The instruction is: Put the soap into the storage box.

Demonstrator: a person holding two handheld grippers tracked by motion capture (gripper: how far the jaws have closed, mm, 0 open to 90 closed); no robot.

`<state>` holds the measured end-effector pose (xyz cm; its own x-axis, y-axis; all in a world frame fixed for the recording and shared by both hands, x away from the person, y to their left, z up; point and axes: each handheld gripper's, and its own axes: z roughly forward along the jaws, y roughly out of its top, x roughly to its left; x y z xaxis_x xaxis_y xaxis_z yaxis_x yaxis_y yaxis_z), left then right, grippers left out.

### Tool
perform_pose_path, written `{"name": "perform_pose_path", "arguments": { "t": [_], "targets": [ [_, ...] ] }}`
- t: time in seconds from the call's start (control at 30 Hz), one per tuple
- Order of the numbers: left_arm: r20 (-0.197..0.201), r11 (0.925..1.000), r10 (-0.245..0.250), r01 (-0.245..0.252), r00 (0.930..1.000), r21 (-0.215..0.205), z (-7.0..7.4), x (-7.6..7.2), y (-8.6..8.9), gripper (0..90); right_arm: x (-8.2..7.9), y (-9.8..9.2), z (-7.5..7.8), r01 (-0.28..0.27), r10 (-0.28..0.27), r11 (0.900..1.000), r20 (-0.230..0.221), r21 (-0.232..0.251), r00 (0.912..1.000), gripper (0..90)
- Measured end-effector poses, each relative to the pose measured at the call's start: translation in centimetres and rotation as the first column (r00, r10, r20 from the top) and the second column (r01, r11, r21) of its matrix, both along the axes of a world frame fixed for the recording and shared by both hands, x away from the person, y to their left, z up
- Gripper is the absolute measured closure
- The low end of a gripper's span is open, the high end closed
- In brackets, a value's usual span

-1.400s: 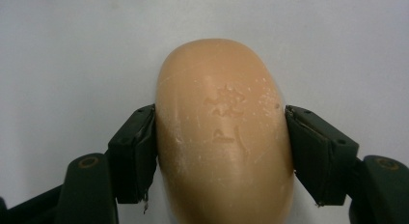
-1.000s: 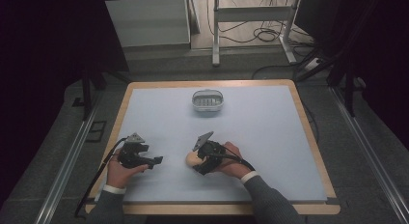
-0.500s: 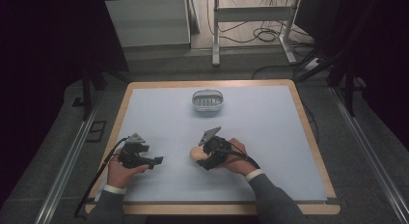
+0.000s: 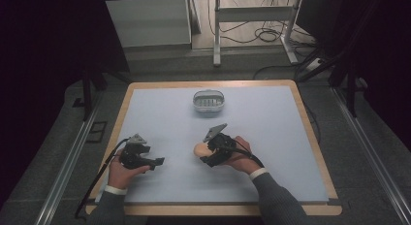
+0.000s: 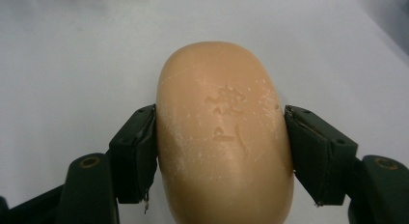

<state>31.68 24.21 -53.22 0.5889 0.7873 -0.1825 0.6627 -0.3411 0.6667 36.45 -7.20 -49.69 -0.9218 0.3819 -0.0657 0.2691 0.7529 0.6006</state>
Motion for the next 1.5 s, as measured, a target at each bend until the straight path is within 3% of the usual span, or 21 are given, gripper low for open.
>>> {"name": "perform_pose_path", "arguments": {
  "t": [0.97, 1.5],
  "targets": [
    [-0.002, 1.0, -0.005, 0.005, 1.0, 0.003, 0.0, 0.0, 0.0, 16.4, 2.5, -0.9, 2.0, 0.051, -0.053, 0.998, 0.032, 0.046, 0.9981, 31.8],
    [-0.009, 1.0, -0.006, 0.006, 0.9999, 0.0, -0.2, 0.1, 0.0, 16.2, 4.5, -1.3, 2.6, 0.078, -0.079, 0.996, 0.039, 0.04, 0.9961, 31.9]
  ]
}}
